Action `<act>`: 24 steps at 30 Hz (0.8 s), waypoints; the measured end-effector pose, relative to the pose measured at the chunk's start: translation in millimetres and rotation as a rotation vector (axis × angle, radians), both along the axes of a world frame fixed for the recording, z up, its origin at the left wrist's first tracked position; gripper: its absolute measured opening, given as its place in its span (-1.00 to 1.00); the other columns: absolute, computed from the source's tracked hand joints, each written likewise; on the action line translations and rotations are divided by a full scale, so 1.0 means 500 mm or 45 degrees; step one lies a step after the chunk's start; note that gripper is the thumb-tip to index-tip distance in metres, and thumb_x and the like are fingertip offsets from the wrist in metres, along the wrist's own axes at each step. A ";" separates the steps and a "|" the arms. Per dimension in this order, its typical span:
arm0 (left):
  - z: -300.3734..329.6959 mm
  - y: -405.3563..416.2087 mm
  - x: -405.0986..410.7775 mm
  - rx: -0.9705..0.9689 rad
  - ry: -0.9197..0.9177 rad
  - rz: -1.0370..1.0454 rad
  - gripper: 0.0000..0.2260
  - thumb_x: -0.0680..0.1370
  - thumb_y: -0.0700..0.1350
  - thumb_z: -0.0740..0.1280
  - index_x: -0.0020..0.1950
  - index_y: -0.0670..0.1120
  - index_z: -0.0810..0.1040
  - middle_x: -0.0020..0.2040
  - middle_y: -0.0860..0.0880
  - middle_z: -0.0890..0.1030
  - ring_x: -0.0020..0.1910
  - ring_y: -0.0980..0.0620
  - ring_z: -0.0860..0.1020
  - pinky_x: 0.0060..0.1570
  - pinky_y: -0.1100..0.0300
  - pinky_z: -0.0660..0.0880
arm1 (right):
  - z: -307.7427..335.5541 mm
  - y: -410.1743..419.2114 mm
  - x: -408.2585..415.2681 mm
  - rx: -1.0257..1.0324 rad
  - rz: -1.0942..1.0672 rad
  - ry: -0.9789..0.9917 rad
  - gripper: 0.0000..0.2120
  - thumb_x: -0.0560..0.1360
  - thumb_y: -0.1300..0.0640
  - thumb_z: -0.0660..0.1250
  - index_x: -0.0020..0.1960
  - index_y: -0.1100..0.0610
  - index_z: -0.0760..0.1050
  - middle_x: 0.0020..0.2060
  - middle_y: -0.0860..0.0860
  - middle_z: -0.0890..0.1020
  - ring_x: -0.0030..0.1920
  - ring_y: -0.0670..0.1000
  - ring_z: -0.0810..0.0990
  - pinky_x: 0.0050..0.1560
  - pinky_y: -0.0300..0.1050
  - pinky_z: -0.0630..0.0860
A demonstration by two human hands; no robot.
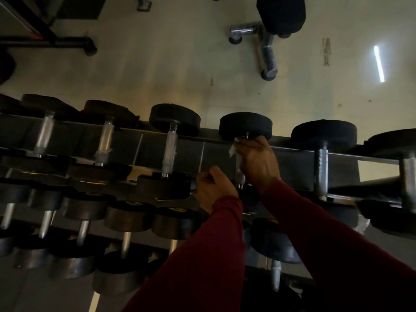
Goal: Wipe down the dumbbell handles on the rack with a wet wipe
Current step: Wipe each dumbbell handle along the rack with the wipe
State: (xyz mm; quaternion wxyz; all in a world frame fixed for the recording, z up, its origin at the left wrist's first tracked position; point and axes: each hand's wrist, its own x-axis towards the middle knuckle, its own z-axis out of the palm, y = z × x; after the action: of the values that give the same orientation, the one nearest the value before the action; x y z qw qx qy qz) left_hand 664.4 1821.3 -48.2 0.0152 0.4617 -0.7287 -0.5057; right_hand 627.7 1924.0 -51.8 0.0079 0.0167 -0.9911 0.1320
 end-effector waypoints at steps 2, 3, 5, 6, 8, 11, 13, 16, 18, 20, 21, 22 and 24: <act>0.000 0.000 0.000 -0.009 -0.001 0.009 -0.57 0.36 0.28 0.09 -0.05 0.05 0.57 -0.13 -0.02 0.61 -0.05 -0.10 0.56 0.00 -0.10 0.54 | 0.020 -0.014 -0.015 0.086 0.029 -0.155 -0.67 0.53 0.13 0.26 0.27 0.09 0.56 0.28 0.05 0.55 0.31 0.17 0.38 0.14 0.05 0.54; -0.001 -0.001 -0.001 -0.019 -0.010 0.003 -0.56 0.35 0.29 0.09 -0.04 0.05 0.57 -0.11 -0.03 0.62 -0.03 -0.11 0.56 0.01 -0.10 0.54 | 0.031 -0.025 -0.018 0.180 0.085 -0.173 -0.71 0.53 0.11 0.30 0.23 0.12 0.58 0.22 0.06 0.58 0.31 0.19 0.36 0.11 0.04 0.55; -0.001 -0.001 -0.003 -0.027 -0.015 -0.003 -0.54 0.35 0.29 0.08 -0.04 0.04 0.58 -0.09 -0.04 0.63 -0.02 -0.11 0.56 0.03 -0.11 0.53 | 0.051 -0.040 -0.022 0.411 0.240 -0.157 -0.77 0.53 0.10 0.38 0.14 0.17 0.62 0.08 0.09 0.64 0.30 0.24 0.38 0.08 0.03 0.54; 0.002 -0.001 -0.003 -0.030 -0.008 -0.005 -0.54 0.36 0.28 0.08 -0.04 0.03 0.58 -0.09 -0.04 0.63 -0.02 -0.12 0.56 0.04 -0.11 0.52 | 0.059 -0.041 -0.024 0.471 0.294 -0.166 -0.78 0.52 0.11 0.39 0.12 0.18 0.62 0.06 0.09 0.64 0.30 0.25 0.39 0.09 0.03 0.54; 0.006 -0.001 -0.002 -0.028 -0.005 -0.025 -0.56 0.37 0.25 0.09 -0.04 0.00 0.58 -0.10 -0.05 0.63 -0.01 -0.12 0.55 0.04 -0.09 0.51 | 0.061 -0.026 -0.023 0.426 0.311 -0.209 -0.76 0.51 0.13 0.39 0.15 0.17 0.61 0.10 0.09 0.63 0.29 0.23 0.38 0.08 0.04 0.56; 0.007 0.000 0.001 -0.008 0.000 -0.053 -0.61 0.39 0.23 0.09 -0.07 0.01 0.55 -0.13 -0.02 0.59 -0.01 -0.10 0.54 0.04 -0.05 0.51 | 0.051 0.011 -0.002 0.242 0.193 -0.195 -0.55 0.46 0.20 0.41 0.35 0.15 0.51 0.31 0.06 0.52 0.30 0.20 0.36 0.03 0.14 0.59; 0.006 0.000 0.001 0.006 0.001 -0.047 -0.63 0.37 0.25 0.09 -0.10 0.06 0.52 -0.14 0.01 0.57 0.00 -0.08 0.54 0.05 -0.07 0.51 | 0.046 0.013 0.008 0.227 0.183 -0.188 -0.49 0.46 0.22 0.40 0.41 0.19 0.45 0.37 0.07 0.47 0.32 0.20 0.34 0.03 0.14 0.59; 0.005 -0.001 -0.002 -0.009 -0.024 -0.057 -0.64 0.36 0.25 0.08 -0.12 0.06 0.51 -0.16 0.00 0.55 0.02 -0.12 0.54 0.06 -0.08 0.50 | 0.056 -0.019 -0.012 0.414 0.258 -0.190 -0.68 0.51 0.14 0.38 0.24 0.19 0.57 0.20 0.08 0.59 0.31 0.20 0.36 0.04 0.02 0.58; 0.004 -0.003 -0.002 -0.013 -0.030 -0.041 -0.58 0.36 0.26 0.07 -0.08 0.03 0.53 -0.12 -0.04 0.60 0.01 -0.14 0.55 0.05 -0.09 0.51 | 0.067 -0.039 -0.030 0.585 0.341 -0.229 -0.76 0.53 0.12 0.38 0.17 0.17 0.60 0.09 0.09 0.63 0.31 0.24 0.38 0.08 0.00 0.55; 0.004 -0.004 -0.003 -0.015 -0.036 -0.030 -0.54 0.36 0.26 0.07 -0.04 0.01 0.57 -0.10 -0.07 0.63 -0.02 -0.13 0.56 0.04 -0.09 0.52 | 0.066 -0.034 -0.034 0.562 0.395 -0.230 -0.76 0.53 0.13 0.37 0.18 0.13 0.59 0.08 0.09 0.63 0.31 0.24 0.39 0.08 0.00 0.56; 0.006 -0.003 -0.002 -0.012 -0.037 -0.022 -0.55 0.36 0.26 0.08 -0.04 0.01 0.58 -0.11 -0.07 0.63 -0.03 -0.13 0.56 0.03 -0.07 0.53 | 0.059 -0.021 -0.029 0.469 0.392 -0.217 -0.76 0.54 0.13 0.36 0.20 0.11 0.59 0.11 0.08 0.63 0.30 0.21 0.41 0.08 0.01 0.57; 0.008 -0.002 -0.002 -0.011 -0.028 -0.015 -0.58 0.37 0.25 0.09 -0.07 0.02 0.58 -0.12 -0.06 0.64 -0.04 -0.12 0.57 0.02 -0.05 0.53 | 0.050 -0.003 -0.022 0.334 0.345 -0.195 -0.76 0.55 0.13 0.34 0.21 0.10 0.58 0.14 0.07 0.63 0.26 0.16 0.45 0.08 0.00 0.57; 0.010 -0.001 -0.002 -0.001 -0.007 -0.023 -0.67 0.38 0.25 0.11 -0.20 0.06 0.52 -0.20 0.00 0.59 -0.06 -0.11 0.57 0.00 -0.04 0.53 | 0.031 0.027 0.006 -0.009 0.088 -0.165 -0.80 0.57 0.12 0.32 0.17 0.08 0.60 0.07 0.04 0.65 0.04 0.01 0.57 -0.01 -0.13 0.56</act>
State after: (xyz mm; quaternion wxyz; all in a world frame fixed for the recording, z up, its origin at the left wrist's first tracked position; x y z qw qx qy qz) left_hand 663.2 1820.9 -43.4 0.0088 0.4564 -0.7331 -0.5041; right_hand 630.8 1937.5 -36.1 -0.0608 0.0422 -0.9879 0.1363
